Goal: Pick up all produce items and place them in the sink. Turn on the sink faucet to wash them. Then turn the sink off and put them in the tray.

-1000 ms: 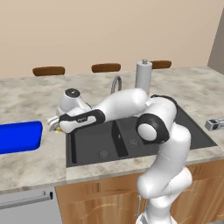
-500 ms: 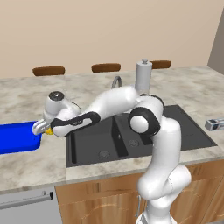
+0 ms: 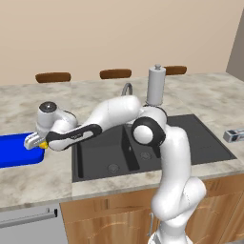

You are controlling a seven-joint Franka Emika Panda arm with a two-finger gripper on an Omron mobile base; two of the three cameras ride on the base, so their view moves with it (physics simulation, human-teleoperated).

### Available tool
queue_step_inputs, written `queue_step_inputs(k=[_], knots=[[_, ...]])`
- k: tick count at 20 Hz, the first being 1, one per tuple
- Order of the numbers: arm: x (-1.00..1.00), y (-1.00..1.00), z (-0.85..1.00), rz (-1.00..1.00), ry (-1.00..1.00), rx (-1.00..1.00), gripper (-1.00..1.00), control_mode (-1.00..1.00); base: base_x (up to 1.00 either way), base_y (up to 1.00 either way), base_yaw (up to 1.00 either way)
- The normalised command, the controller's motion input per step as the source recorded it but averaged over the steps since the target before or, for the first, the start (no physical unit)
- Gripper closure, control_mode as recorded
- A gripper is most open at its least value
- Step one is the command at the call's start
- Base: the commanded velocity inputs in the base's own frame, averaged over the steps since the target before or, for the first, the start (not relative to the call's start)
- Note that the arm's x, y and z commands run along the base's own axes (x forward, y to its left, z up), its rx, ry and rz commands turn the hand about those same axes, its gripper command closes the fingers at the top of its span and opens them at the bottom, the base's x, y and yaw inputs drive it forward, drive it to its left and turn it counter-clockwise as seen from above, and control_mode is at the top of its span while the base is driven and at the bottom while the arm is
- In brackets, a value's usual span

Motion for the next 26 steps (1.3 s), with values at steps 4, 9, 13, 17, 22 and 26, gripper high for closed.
queue_step_inputs(k=[4, 9, 13, 17, 22, 26], knots=[[0.17, 0.11, -0.14, 0.0, 0.0, 0.0, 1.0, -1.0, 0.0, 0.0, 0.0], [0.05, 0.18, -0.16, 0.0, 0.0, 0.0, 1.0, -1.0, 0.0, 0.0, 0.0], [0.01, 0.17, -0.15, 0.0, 0.0, 0.0, 1.0, -1.0, 0.0, 0.0, 0.0], [0.05, 0.13, -0.18, 0.0, 0.0, 0.0, 1.0, -1.0, 0.0, 0.0, 0.0], [0.12, 0.08, -0.17, 0.0, 0.0, 0.0, 1.0, -1.0, 0.0, 0.0, 0.0], [0.03, 0.0, -0.17, 0.0, 0.01, -0.02, 1.0, -1.0, 0.0, 0.0, 0.0]])
